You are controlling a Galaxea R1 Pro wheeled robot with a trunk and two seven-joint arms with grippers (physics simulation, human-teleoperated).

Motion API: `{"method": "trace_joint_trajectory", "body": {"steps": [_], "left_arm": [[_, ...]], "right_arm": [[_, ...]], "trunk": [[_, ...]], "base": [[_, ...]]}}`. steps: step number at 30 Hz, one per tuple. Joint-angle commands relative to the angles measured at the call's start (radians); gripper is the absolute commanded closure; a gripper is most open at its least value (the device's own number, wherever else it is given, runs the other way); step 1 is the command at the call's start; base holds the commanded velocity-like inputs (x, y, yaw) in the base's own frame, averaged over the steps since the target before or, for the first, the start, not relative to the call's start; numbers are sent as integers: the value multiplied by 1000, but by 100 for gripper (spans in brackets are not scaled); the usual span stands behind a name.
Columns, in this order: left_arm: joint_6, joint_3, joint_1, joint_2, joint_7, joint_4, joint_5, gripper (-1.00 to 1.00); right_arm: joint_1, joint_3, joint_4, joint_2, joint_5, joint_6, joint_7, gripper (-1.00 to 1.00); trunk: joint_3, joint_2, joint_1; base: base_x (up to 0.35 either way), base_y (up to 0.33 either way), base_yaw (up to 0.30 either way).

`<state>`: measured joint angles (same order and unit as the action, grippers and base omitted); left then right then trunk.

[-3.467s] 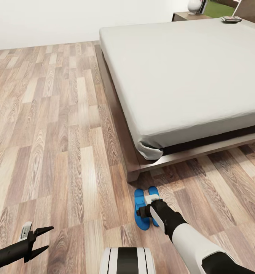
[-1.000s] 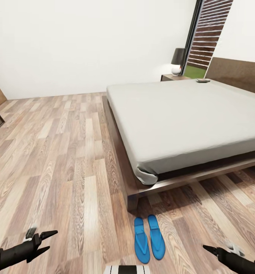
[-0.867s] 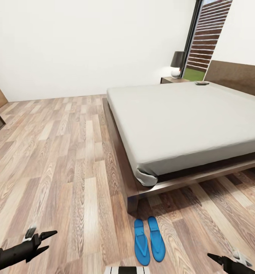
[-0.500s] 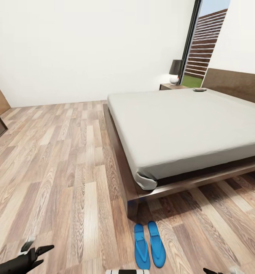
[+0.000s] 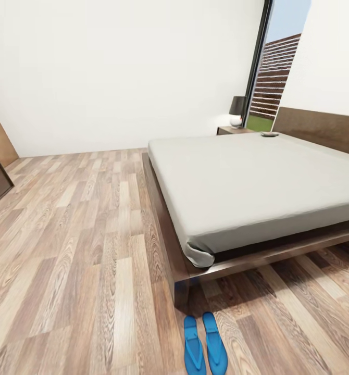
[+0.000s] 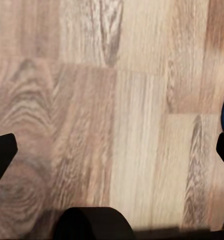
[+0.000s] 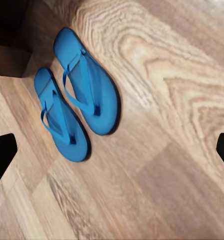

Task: In the bedroom, move the book from the bed onto either nightstand, and place the two sandals side by side next to the bed.

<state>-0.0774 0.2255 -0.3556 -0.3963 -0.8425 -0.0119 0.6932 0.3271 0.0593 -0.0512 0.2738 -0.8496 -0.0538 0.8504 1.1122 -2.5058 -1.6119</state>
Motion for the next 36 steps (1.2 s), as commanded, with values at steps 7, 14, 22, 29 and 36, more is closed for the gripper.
{"method": "trace_joint_trajectory", "body": {"steps": [7, 14, 22, 29, 36], "left_arm": [[148, 2, 62, 23, 20, 0, 21, -100], [240, -1, 94, 51, 26, 1, 66, -100], [277, -1, 106, 60, 28, 1, 87, -100], [282, 0, 108, 78, 31, 0, 88, -100], [283, 0, 109, 92, 55, 0, 88, -100]], "right_arm": [[-34, 4, -5, -19, -96, -44, 7, -100], [-72, 5, -4, -24, -176, -54, 8, -100], [-80, 6, -4, -27, -193, -55, 7, -100], [-81, 8, -4, -31, -193, -52, 6, -100], [-82, 9, -4, -40, -192, -50, 5, -100]], "trunk": [[-26, 1, 3], [-53, 3, 6], [-84, 5, 10], [-109, 27, 23], [-131, 76, 50]], "base": [[0, 0, 0], [0, 0, 0], [0, 0, 0], [0, 0, 0], [0, 0, 0]]}}
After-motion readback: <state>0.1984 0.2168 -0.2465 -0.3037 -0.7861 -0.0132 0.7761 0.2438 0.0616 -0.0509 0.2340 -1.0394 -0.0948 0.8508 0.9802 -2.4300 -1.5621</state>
